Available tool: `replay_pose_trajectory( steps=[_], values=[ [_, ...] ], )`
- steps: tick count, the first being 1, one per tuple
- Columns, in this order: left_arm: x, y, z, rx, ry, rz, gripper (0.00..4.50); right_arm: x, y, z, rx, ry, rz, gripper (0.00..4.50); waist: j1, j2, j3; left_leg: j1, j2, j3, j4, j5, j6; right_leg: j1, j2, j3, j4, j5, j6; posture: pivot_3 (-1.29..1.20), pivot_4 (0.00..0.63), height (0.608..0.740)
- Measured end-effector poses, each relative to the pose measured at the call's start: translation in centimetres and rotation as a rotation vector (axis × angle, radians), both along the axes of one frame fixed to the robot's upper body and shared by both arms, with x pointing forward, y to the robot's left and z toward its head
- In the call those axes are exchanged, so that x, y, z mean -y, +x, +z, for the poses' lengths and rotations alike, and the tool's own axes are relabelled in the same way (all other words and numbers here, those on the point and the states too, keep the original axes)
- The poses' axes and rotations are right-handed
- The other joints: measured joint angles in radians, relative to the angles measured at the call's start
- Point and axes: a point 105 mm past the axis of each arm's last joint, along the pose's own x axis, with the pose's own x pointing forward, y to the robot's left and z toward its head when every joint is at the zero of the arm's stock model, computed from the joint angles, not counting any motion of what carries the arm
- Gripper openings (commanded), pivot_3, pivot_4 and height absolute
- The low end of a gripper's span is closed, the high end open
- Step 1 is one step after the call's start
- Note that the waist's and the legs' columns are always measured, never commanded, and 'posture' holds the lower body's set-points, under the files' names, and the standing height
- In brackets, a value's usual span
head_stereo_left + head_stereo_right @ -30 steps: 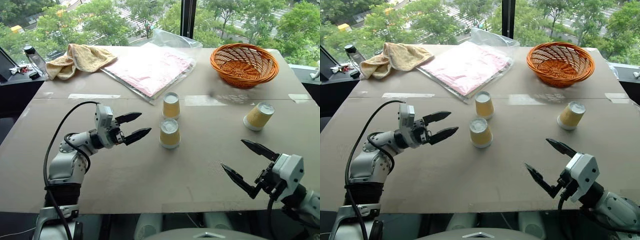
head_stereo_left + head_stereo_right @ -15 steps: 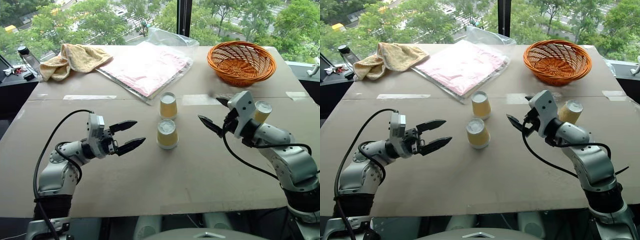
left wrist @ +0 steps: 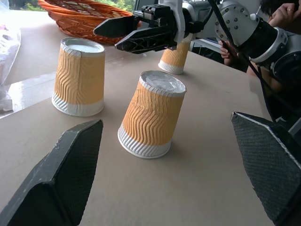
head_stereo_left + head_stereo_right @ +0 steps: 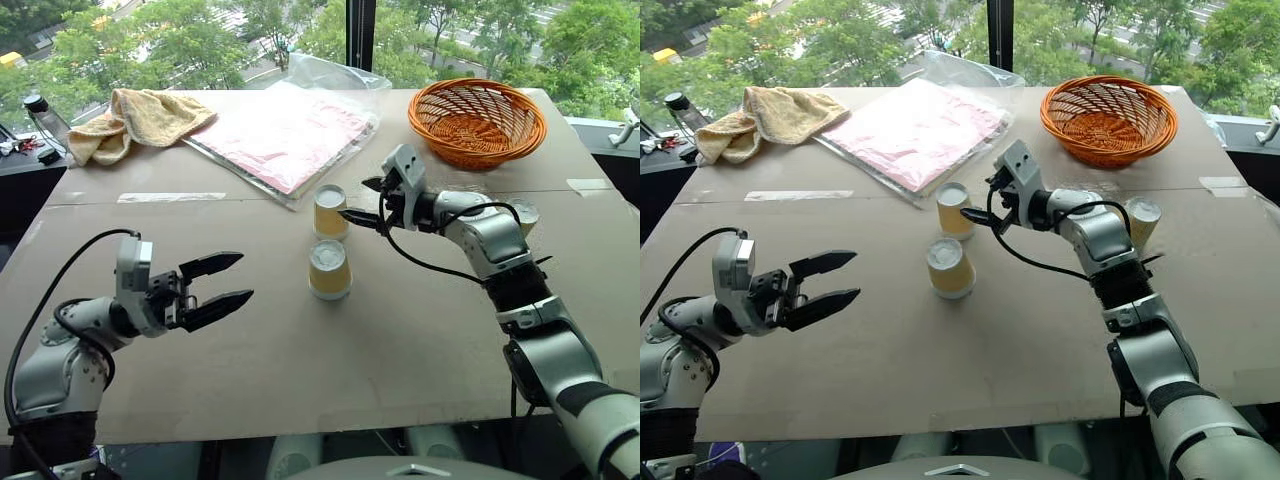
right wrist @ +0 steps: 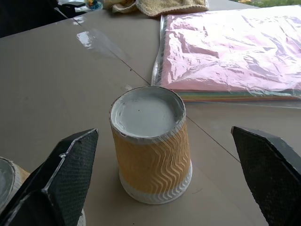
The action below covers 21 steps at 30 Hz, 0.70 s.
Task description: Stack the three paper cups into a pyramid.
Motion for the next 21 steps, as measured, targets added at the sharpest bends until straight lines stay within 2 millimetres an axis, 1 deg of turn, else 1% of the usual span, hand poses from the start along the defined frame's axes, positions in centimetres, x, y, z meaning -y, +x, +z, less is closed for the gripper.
replay_pose_trajectory(
  steps=[2, 7, 13, 16, 17, 19, 20, 21],
  values=[
    [-0.2, 0.0, 0.1, 0.004, 0.001, 0.013, 4.47, -1.2, 0.2, 0.1, 0.005, 0.009, 0.027, 4.50, 0.005, 0.000, 0.000, 0.000, 0.000, 0.000, 0.000, 0.000, 0.000, 0.000, 0.000, 0.000, -0.001, 0.000, 0.000, 0.00, 0.150, 0.740],
    [-0.5, -0.3, 0.1, 0.006, 0.006, 0.032, 4.47, -2.4, 1.1, -1.0, -0.018, -0.019, 0.018, 4.50, -0.001, 0.001, 0.000, 0.000, 0.000, 0.000, 0.000, 0.000, 0.000, 0.000, 0.000, 0.000, -0.001, 0.000, 0.000, 0.00, 0.150, 0.740],
    [-0.4, -0.5, 0.3, 0.013, 0.016, 0.042, 4.47, -2.3, 1.9, -1.7, -0.019, -0.057, -0.002, 4.50, 0.000, 0.002, 0.001, 0.000, 0.000, 0.000, -0.001, 0.000, 0.000, 0.000, 0.000, 0.000, -0.001, 0.000, 0.000, 0.00, 0.150, 0.740],
    [-0.4, -0.6, 0.2, 0.008, 0.017, 0.047, 4.50, -2.1, 2.0, -2.1, -0.033, -0.056, -0.005, 3.69, -0.001, 0.002, 0.001, 0.000, 0.000, 0.000, -0.001, 0.000, 0.000, 0.000, 0.000, 0.000, 0.000, 0.000, 0.000, 0.00, 0.150, 0.740],
    [-0.4, -0.6, 0.2, 0.009, 0.018, 0.047, 4.50, -2.0, 2.1, -2.2, -0.038, -0.054, -0.007, 3.33, -0.001, 0.002, 0.001, 0.000, 0.000, 0.000, -0.001, 0.000, 0.000, 0.000, 0.000, 0.000, 0.000, 0.000, 0.000, 0.00, 0.150, 0.740],
    [-0.2, -0.7, 0.3, 0.010, 0.019, 0.042, 4.50, -1.8, 2.2, -2.3, -0.041, -0.052, -0.008, 2.35, -0.001, 0.002, 0.001, 0.000, 0.000, 0.000, -0.001, 0.000, 0.000, 0.000, 0.000, 0.000, 0.000, 0.000, 0.000, 0.00, 0.150, 0.740],
    [-0.2, -0.7, 0.3, 0.011, 0.018, 0.041, 4.50, -1.8, 2.2, -2.3, -0.035, -0.054, -0.007, 2.15, -0.001, 0.003, 0.002, 0.000, 0.000, 0.000, -0.001, 0.000, 0.000, 0.000, 0.000, 0.000, 0.000, 0.000, 0.000, 0.00, 0.150, 0.740],
    [-0.2, -0.7, 0.4, 0.012, 0.018, 0.039, 4.50, -1.8, 2.2, -2.3, -0.030, -0.053, -0.004, 2.15, -0.001, 0.003, 0.002, 0.000, 0.000, 0.000, -0.001, 0.000, 0.000, 0.000, 0.000, 0.000, 0.000, 0.000, 0.000, 0.00, 0.150, 0.740]
  ],
)
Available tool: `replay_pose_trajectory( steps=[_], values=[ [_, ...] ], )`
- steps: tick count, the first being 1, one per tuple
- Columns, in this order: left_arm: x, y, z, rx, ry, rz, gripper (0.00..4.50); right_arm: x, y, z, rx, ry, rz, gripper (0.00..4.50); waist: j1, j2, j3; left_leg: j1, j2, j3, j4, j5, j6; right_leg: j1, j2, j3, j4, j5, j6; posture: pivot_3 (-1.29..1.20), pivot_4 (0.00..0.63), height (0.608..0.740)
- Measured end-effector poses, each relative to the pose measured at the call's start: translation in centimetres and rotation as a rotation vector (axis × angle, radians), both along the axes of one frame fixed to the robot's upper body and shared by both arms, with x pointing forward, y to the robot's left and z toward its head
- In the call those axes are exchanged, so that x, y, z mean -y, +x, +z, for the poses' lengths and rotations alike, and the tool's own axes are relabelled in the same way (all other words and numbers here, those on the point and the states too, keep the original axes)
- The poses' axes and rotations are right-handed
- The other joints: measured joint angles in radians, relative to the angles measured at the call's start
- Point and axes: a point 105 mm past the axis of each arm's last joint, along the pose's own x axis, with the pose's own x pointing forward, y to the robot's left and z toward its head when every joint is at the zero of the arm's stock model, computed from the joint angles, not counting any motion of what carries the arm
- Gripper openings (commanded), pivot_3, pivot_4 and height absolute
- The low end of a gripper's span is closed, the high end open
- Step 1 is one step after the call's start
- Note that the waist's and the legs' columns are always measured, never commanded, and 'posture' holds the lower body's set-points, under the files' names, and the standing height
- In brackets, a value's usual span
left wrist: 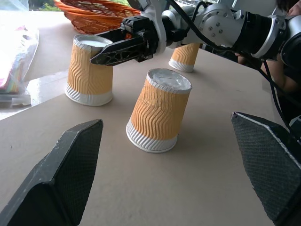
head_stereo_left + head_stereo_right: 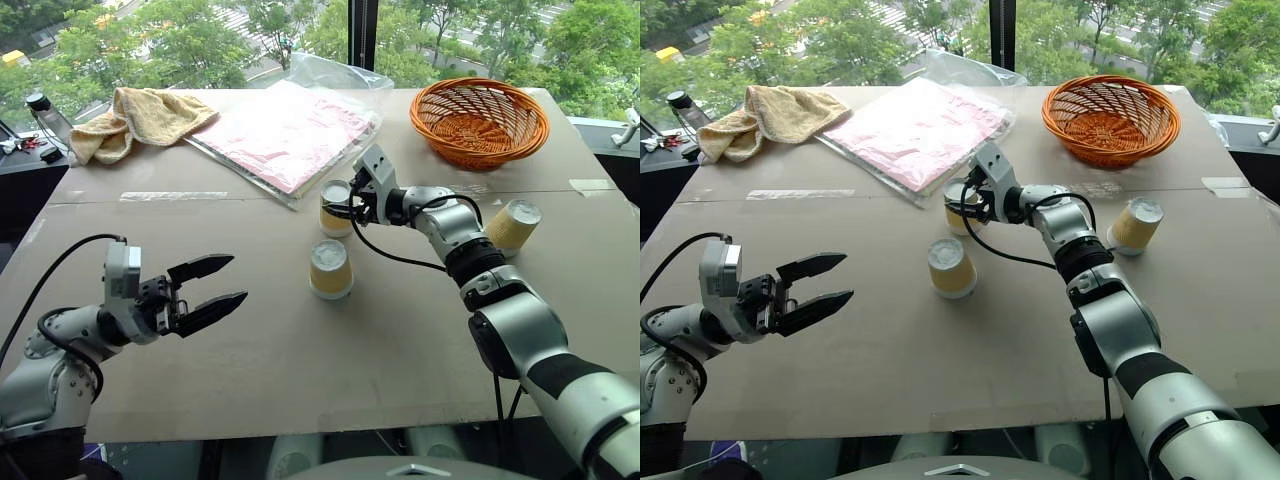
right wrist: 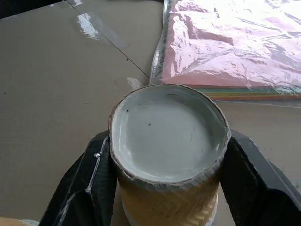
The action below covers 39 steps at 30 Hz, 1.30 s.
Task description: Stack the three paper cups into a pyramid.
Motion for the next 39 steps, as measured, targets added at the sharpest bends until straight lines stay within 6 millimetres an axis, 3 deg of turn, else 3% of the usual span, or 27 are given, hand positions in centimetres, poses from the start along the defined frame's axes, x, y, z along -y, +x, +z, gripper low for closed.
replay_pose_trajectory(
  steps=[5, 10, 13, 14, 18, 19, 21, 25, 29, 34, 39],
  values=[
    [0.2, 0.0, 0.2, 0.003, -0.006, -0.008, 4.50, 0.7, 0.0, 1.1, 0.048, 0.007, 0.018, 2.15, 0.002, 0.001, 0.001, 0.000, 0.000, 0.000, 0.000, 0.000, 0.000, 0.000, 0.000, 0.000, 0.000, 0.000, 0.000, 0.00, 0.150, 0.740],
    [0.9, 0.1, 0.7, 0.007, -0.022, -0.027, 4.50, 6.2, -0.9, 6.0, 0.198, 0.054, -0.033, 2.15, 0.012, 0.001, 0.002, -0.002, -0.001, -0.001, 0.000, 0.000, 0.000, 0.000, -0.001, -0.001, -0.002, 0.000, 0.000, 0.00, 0.150, 0.740],
    [1.4, 0.2, 0.9, 0.011, -0.024, -0.045, 4.50, 9.3, -3.5, 6.8, 0.217, 0.044, -0.057, 2.15, 0.008, 0.002, 0.002, -0.002, -0.001, -0.001, -0.001, 0.000, 0.000, 0.000, -0.001, -0.001, -0.002, 0.000, 0.000, 0.00, 0.150, 0.740],
    [1.7, 0.3, 1.0, 0.013, -0.025, -0.061, 4.50, 10.8, -5.4, 6.5, 0.216, 0.021, -0.072, 2.15, 0.010, 0.002, 0.002, -0.002, -0.001, -0.002, -0.002, 0.000, 0.000, 0.000, -0.001, -0.002, -0.003, 0.000, 0.000, 0.00, 0.150, 0.740],
    [1.9, 0.1, 0.6, -0.003, -0.023, -0.082, 4.50, 13.2, -10.8, 4.2, 0.168, -0.044, -0.098, 2.15, 0.006, 0.002, 0.002, -0.001, 0.000, -0.001, -0.002, 0.000, 0.000, 0.000, -0.001, -0.001, -0.003, -0.001, 0.000, 0.00, 0.150, 0.740],
    [1.8, 0.0, 0.6, -0.008, -0.019, -0.089, 4.50, 13.2, -12.5, 3.3, 0.132, -0.041, -0.092, 2.15, 0.004, 0.002, 0.002, -0.001, 0.000, 0.000, -0.002, 0.000, 0.000, 0.000, -0.001, 0.000, -0.003, -0.001, 0.000, 0.00, 0.150, 0.740],
    [1.8, -0.1, 0.6, -0.008, -0.009, -0.101, 4.50, 12.5, -14.2, 2.4, 0.088, -0.032, -0.073, 2.15, -0.005, 0.002, 0.003, 0.001, 0.000, 0.002, -0.002, 0.000, 0.000, 0.000, 0.000, 0.002, -0.002, -0.001, 0.000, 0.00, 0.150, 0.740],
    [1.5, -0.4, 0.5, -0.022, 0.023, -0.123, 4.50, 10.5, -16.0, 2.0, 0.096, -0.015, -0.066, 2.15, 0.000, 0.000, 0.001, 0.002, 0.001, 0.002, 0.001, 0.000, 0.000, 0.001, 0.001, 0.002, -0.002, -0.004, -0.002, 0.00, 0.150, 0.740],
    [1.3, -0.4, 0.4, -0.031, 0.028, -0.124, 4.50, 9.2, -16.0, 0.2, 0.067, -0.045, -0.069, 2.15, 0.009, -0.002, 0.000, 0.001, 0.001, 0.002, 0.002, 0.000, 0.000, 0.002, 0.000, 0.002, -0.003, -0.003, -0.004, 0.00, 0.150, 0.740],
    [1.1, -0.4, 0.4, -0.036, 0.035, -0.121, 4.50, 9.0, -14.9, -1.3, 0.060, -0.087, -0.094, 2.15, 0.009, -0.002, 0.001, 0.000, 0.001, 0.001, 0.001, 0.000, 0.000, 0.001, 0.000, 0.001, -0.003, -0.001, -0.001, 0.00, 0.150, 0.740],
    [0.9, -0.6, 0.0, -0.053, 0.037, -0.113, 4.50, 7.7, -14.4, -2.1, 0.059, -0.097, -0.076, 2.15, 0.004, -0.002, 0.001, 0.000, 0.001, 0.001, 0.000, 0.000, 0.000, 0.001, 0.000, 0.001, -0.003, -0.001, -0.001, 0.00, 0.150, 0.740]
  ],
)
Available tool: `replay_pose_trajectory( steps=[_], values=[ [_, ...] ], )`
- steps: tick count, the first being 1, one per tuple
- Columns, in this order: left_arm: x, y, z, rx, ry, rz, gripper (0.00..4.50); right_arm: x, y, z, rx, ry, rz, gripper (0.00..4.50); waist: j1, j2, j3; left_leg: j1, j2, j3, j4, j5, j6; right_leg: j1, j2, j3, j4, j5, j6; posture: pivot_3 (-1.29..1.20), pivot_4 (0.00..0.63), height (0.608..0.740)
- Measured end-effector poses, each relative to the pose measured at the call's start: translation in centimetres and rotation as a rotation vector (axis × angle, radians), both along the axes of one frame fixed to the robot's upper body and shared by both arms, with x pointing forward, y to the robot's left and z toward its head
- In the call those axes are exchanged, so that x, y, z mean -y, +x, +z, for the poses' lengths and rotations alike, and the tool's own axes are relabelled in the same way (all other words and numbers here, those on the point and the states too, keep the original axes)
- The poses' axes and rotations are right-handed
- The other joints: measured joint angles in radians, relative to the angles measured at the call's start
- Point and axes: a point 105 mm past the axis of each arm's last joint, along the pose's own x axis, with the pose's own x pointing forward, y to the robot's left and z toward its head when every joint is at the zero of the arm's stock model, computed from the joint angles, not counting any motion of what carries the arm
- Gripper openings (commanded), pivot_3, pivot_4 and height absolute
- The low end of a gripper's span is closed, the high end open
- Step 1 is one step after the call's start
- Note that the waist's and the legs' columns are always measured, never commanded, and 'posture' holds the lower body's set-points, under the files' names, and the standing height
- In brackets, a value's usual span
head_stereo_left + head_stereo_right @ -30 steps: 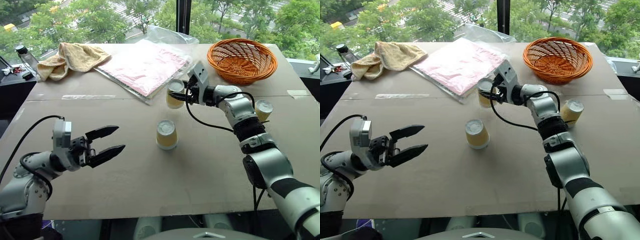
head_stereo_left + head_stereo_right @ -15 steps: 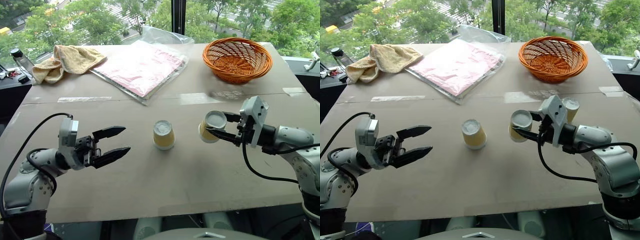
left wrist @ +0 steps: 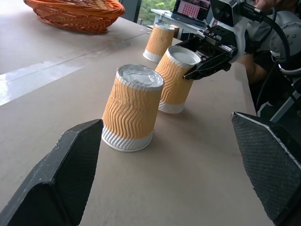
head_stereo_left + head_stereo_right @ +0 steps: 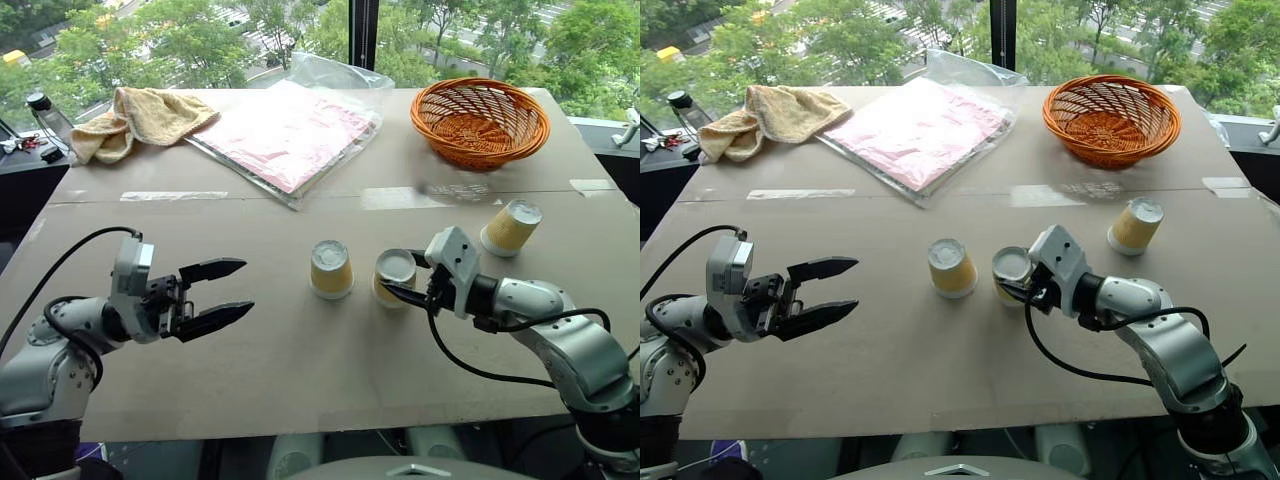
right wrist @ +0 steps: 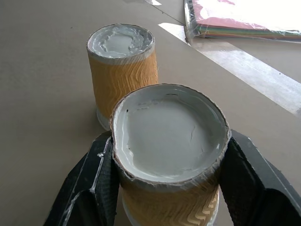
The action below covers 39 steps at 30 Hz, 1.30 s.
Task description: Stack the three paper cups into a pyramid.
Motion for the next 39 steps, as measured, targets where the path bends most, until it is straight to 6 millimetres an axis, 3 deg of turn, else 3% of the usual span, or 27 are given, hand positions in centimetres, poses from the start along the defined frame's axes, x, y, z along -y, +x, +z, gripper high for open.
replay_pose_trajectory(
  steps=[8, 13, 17, 20, 24, 27, 29, 32, 34, 39],
  values=[
    [0.0, -0.4, -0.3, -0.010, 0.005, 0.005, 4.50, -1.2, 0.9, -0.6, -0.011, 0.038, -0.009, 2.15, 0.002, -0.001, 0.000, 0.000, 0.000, 0.000, 0.000, 0.000, 0.000, 0.000, 0.000, 0.000, 0.000, 0.000, -0.001, 0.00, 0.150, 0.740],
    [0.2, -0.4, -0.1, -0.002, 0.009, -0.003, 4.50, -1.3, 1.4, -1.7, -0.053, 0.042, -0.011, 4.42, 0.001, -0.001, 0.000, 0.001, 0.000, 0.000, 0.000, 0.000, 0.000, 0.000, 0.000, 0.000, 0.000, 0.000, 0.000, 0.00, 0.150, 0.740],
    [0.3, -0.5, -0.1, -0.001, 0.008, -0.006, 4.50, -0.7, 1.2, -1.6, -0.061, 0.065, -0.027, 4.47, 0.003, 0.000, 0.000, 0.000, 0.000, 0.000, 0.000, 0.000, 0.000, 0.000, 0.000, 0.000, 0.000, 0.000, 0.000, 0.00, 0.150, 0.740],
    [0.4, -0.5, -0.2, -0.003, 0.007, -0.012, 4.50, 1.0, 0.8, 1.0, 0.015, 0.124, -0.056, 4.47, 0.006, 0.000, 0.000, -0.001, 0.000, 0.000, 0.000, 0.000, 0.000, 0.000, 0.000, 0.000, 0.000, 0.000, 0.000, 0.00, 0.150, 0.740],
    [0.6, -0.4, 0.0, 0.005, 0.003, -0.023, 4.50, 4.1, -0.7, 6.3, 0.141, 0.245, -0.084, 4.47, 0.008, -0.001, 0.001, 0.000, 0.000, -0.001, 0.000, 0.000, 0.000, 0.000, 0.000, -0.001, 0.000, 0.000, 0.000, 0.00, 0.150, 0.740],
    [1.0, 0.0, 0.4, 0.025, -0.003, -0.036, 4.50, 6.2, -0.8, 8.3, 0.182, 0.272, -0.142, 4.47, 0.007, -0.001, 0.001, 0.000, 0.000, 0.000, 0.001, 0.000, 0.000, 0.001, 0.000, 0.000, 0.000, 0.000, 0.000, 0.00, 0.150, 0.740],
    [1.3, 0.1, 0.4, 0.028, -0.010, -0.048, 4.50, 8.4, 0.3, 8.9, 0.214, 0.232, -0.261, 4.47, 0.007, -0.001, 0.000, 0.001, 0.000, 0.001, 0.001, 0.000, 0.000, 0.001, 0.000, 0.000, 0.000, 0.000, -0.001, 0.00, 0.150, 0.740],
    [1.8, 0.2, 0.3, 0.027, -0.026, -0.064, 4.50, 14.6, 3.7, 7.2, 0.203, 0.078, -0.596, 4.47, 0.006, -0.003, -0.001, 0.001, 0.000, 0.001, 0.001, 0.000, 0.000, 0.001, 0.000, 0.001, 0.000, -0.001, -0.002, 0.00, 0.150, 0.740],
    [1.9, 0.3, 0.2, 0.026, -0.029, -0.067, 4.50, 16.5, 4.7, 5.7, 0.163, 0.051, -0.695, 4.47, 0.006, -0.003, -0.001, 0.000, 0.000, 0.001, 0.001, 0.000, 0.000, 0.001, 0.000, 0.001, 0.000, 0.000, -0.001, 0.00, 0.150, 0.740],
    [2.0, 0.4, 0.3, 0.029, -0.028, -0.077, 4.50, 18.5, 6.2, 2.4, 0.045, 0.041, -0.796, 4.47, 0.001, -0.001, 0.001, 0.000, 0.000, 0.002, 0.000, 0.000, 0.000, 0.000, 0.000, 0.002, 0.000, 0.000, 0.000, 0.00, 0.150, 0.740]
  ],
)
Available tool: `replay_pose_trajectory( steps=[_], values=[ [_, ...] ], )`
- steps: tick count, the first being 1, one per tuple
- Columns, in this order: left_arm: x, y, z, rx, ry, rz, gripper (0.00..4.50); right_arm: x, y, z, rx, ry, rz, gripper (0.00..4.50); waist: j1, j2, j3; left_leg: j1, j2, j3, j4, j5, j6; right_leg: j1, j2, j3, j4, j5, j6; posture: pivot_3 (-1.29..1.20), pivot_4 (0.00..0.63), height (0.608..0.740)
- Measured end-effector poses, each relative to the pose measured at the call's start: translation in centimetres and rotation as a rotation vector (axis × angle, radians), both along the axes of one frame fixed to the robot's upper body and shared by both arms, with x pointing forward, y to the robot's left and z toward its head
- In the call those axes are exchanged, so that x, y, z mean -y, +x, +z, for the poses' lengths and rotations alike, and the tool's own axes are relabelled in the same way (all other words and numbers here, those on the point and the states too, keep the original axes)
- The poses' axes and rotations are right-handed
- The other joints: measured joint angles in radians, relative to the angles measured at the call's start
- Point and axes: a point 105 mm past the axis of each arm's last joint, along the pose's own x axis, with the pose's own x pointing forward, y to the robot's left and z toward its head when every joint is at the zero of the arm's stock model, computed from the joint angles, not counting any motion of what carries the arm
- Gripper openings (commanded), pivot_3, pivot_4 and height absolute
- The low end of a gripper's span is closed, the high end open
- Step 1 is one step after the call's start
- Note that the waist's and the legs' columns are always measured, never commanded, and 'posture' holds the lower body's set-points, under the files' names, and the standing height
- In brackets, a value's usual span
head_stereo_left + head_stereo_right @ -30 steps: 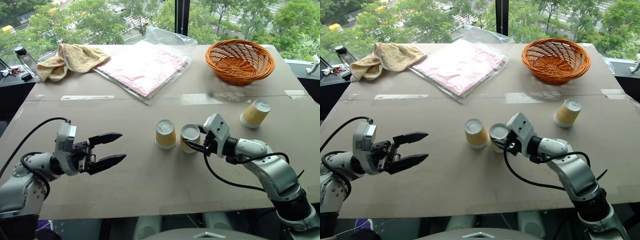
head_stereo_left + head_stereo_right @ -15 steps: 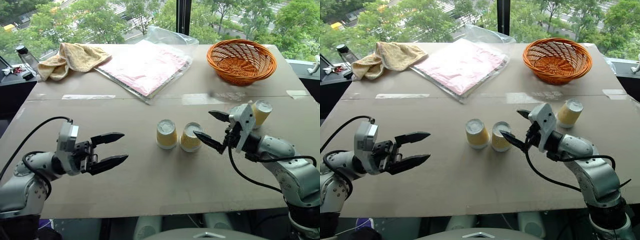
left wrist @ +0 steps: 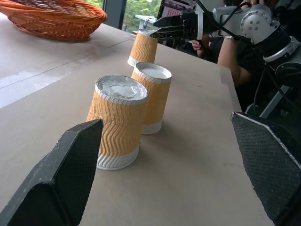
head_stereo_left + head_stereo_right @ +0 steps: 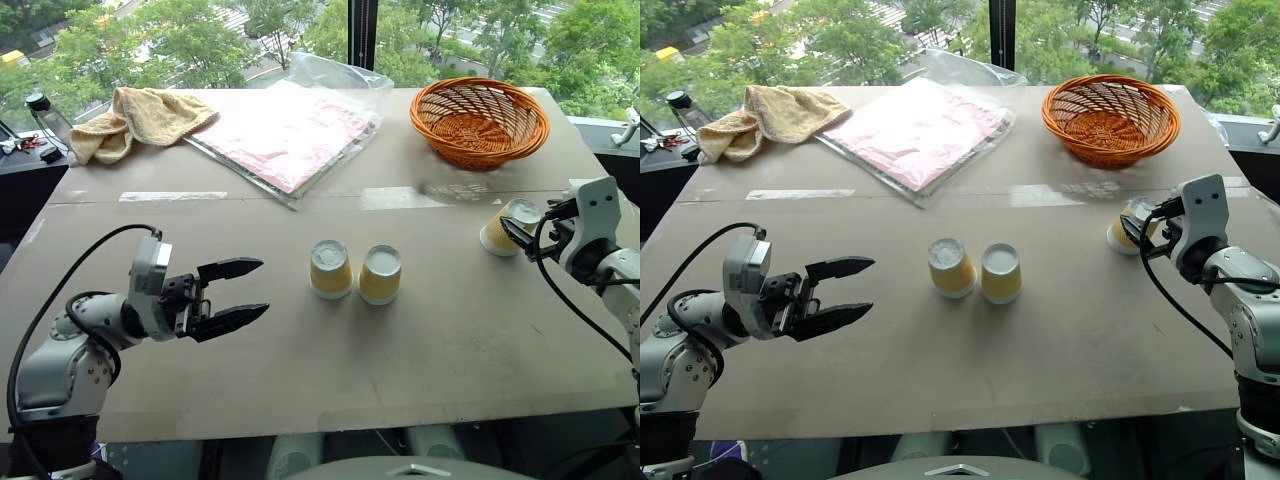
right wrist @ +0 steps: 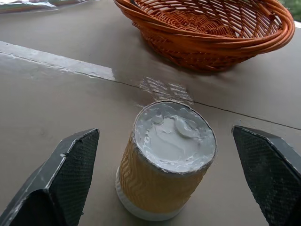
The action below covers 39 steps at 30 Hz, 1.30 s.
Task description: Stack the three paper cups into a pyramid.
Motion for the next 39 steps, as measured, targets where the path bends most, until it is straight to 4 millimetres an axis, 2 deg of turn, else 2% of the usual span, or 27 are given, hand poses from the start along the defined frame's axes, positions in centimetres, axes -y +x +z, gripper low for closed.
replay_pose_trajectory(
  steps=[7, 10, 12, 13, 18, 20, 23, 26, 28, 30, 34, 39],
  values=[
    [-0.1, -0.2, -0.4, -0.016, 0.000, 0.003, 4.50, 0.7, 1.3, -1.7, -0.028, 0.092, -0.027, 4.47, 0.001, 0.000, 0.000, 0.000, 0.000, 0.000, 0.000, 0.000, 0.000, 0.000, 0.000, 0.000, 0.000, 0.000, 0.000, 0.00, 0.150, 0.740],
    [-0.1, -0.3, -0.5, -0.023, -0.001, 0.006, 4.50, 0.8, 1.5, -2.0, -0.017, 0.110, -0.016, 3.65, 0.002, 0.001, 0.000, 0.000, 0.000, 0.000, 0.000, 0.000, 0.000, 0.000, 0.000, 0.000, 0.000, 0.000, 0.000, 0.00, 0.150, 0.740],
    [-0.1, -0.3, -0.5, -0.024, -0.002, 0.008, 4.50, 0.8, 1.6, -1.8, 0.006, 0.106, -0.001, 2.70, 0.002, 0.001, 0.000, 0.000, 0.000, 0.000, 0.000, 0.000, 0.000, 0.000, 0.000, 0.000, 0.000, 0.000, 0.000, 0.00, 0.150, 0.740],
    [-0.1, -0.3, -0.6, -0.026, -0.004, 0.008, 4.50, 0.7, 1.6, -1.7, 0.014, 0.104, 0.009, 2.48, 0.001, 0.001, 0.000, 0.000, 0.000, 0.000, 0.000, 0.000, 0.000, 0.000, 0.000, 0.000, 0.000, 0.000, 0.000, 0.00, 0.150, 0.740],
    [-0.2, -0.1, -0.5, -0.029, -0.027, 0.038, 4.50, -0.7, 0.9, -0.2, 0.076, 0.111, 0.114, 2.48, 0.002, 0.001, 0.001, 0.000, 0.000, 0.000, 0.000, 0.000, 0.000, 0.000, 0.000, 0.000, 0.000, 0.000, 0.000, 0.00, 0.150, 0.740],
    [-0.3, 0.3, -0.3, -0.020, -0.042, 0.073, 4.50, -2.0, 0.2, 1.0, 0.114, 0.131, 0.185, 2.48, 0.002, 0.002, 0.001, 0.000, 0.000, 0.000, 0.000, 0.000, 0.000, 0.000, 0.000, 0.000, 0.000, 0.000, 0.000, 0.00, 0.150, 0.740],
    [-0.3, 1.1, 0.2, 0.072, -0.094, 0.131, 4.50, -5.4, -1.4, 3.7, 0.164, 0.142, 0.351, 2.48, 0.002, 0.002, 0.001, 0.000, 0.000, 0.000, 0.000, 0.000, 0.000, 0.000, 0.000, 0.000, 0.000, 0.000, 0.000, 0.00, 0.150, 0.740],
    [-0.9, 0.8, 0.3, 0.116, -0.133, 0.123, 4.50, -10.9, -3.5, 6.3, 0.187, 0.124, 0.581, 2.48, -0.004, 0.001, 0.001, 0.001, 0.001, -0.001, 0.000, 0.000, 0.000, 0.000, 0.001, 0.000, 0.001, 0.000, 0.000, 0.00, 0.150, 0.740],
    [-1.4, 0.5, 0.3, 0.099, -0.130, 0.097, 4.50, -13.6, -4.4, 7.1, 0.189, 0.105, 0.683, 2.48, -0.001, 0.001, 0.001, 0.001, 0.001, -0.002, 0.000, 0.000, 0.000, 0.000, 0.001, -0.002, 0.001, 0.000, 0.000, 0.00, 0.150, 0.740],
    [-2.4, 0.3, 0.8, 0.088, -0.147, 0.086, 4.50, -15.8, -4.9, 7.2, 0.178, 0.104, 0.753, 2.48, 0.004, 0.001, 0.001, 0.000, 0.001, -0.003, 0.001, 0.000, 0.000, 0.000, 0.001, -0.003, 0.001, 0.000, 0.000, 0.00, 0.150, 0.740],
    [-3.5, 0.1, 0.9, 0.069, -0.152, 0.074, 4.50, -18.5, -5.2, 6.4, 0.122, 0.070, 0.827, 2.48, 0.007, 0.001, 0.001, -0.001, 0.000, -0.002, 0.001, 0.000, 0.000, 0.000, 0.000, -0.002, 0.000, 0.000, 0.000, 0.00, 0.150, 0.740],
    [-3.9, 0.0, 0.7, 0.054, -0.170, 0.076, 4.50, -20.0, -5.6, 5.6, 0.081, 0.021, 0.875, 2.48, 0.005, 0.001, 0.001, -0.001, 0.000, -0.003, 0.001, 0.000, 0.000, 0.000, 0.000, -0.003, 0.000, 0.000, 0.000, 0.00, 0.150, 0.740]
  ],
)
